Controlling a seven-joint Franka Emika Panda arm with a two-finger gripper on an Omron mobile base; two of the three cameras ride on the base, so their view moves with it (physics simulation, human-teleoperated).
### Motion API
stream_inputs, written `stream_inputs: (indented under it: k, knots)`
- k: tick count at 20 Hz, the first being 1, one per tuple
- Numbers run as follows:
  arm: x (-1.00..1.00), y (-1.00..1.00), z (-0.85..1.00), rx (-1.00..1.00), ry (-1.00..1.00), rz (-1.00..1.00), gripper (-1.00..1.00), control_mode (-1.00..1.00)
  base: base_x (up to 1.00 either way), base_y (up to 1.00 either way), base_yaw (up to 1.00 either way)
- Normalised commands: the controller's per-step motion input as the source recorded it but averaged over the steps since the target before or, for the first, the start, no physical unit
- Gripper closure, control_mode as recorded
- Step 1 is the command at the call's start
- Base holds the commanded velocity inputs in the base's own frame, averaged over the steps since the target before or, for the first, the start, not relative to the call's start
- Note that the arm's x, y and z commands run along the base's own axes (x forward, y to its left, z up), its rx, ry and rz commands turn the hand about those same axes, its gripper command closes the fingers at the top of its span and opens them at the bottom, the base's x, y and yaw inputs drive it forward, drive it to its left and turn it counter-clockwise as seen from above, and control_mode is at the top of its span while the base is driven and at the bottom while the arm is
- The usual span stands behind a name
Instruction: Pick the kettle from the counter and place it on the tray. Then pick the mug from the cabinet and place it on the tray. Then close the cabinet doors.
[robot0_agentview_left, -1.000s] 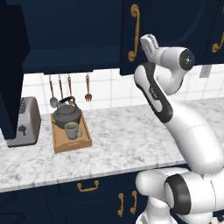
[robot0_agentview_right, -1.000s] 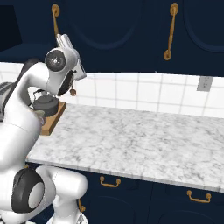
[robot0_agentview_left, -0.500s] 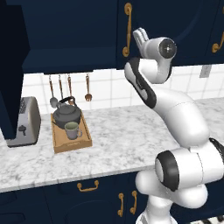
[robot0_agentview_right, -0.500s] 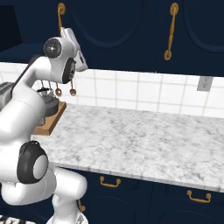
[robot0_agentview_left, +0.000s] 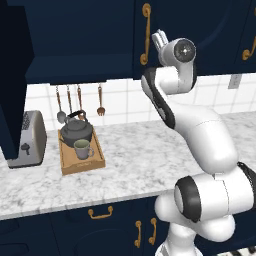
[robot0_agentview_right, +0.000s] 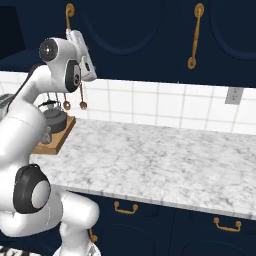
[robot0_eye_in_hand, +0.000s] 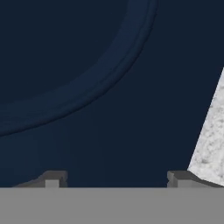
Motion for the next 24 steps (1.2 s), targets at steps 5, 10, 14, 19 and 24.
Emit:
stream_inputs:
  k: [5,10,14,19,24]
  knots:
    - [-0.52,-0.01,0.08,0.00,0.00,-0.02,-1.00,-1.00,0.00,0.00,0.00]
    - [-0.75,0.00,0.07,-0.03,0.00,0.00,-1.00,-1.00,0.00,0.00,0.00]
    - [-0.81,0.01,0.00,-0.17,0.00,0.01,-1.00,-1.00,0.00,0.00,0.00]
    - [-0.68,0.12,0.00,-0.32,0.10,0.16,-1.00,-1.00,0.00,0.00,0.00]
    - [-0.53,0.20,0.00,-0.41,0.17,0.24,-1.00,-1.00,0.00,0.00,0.00]
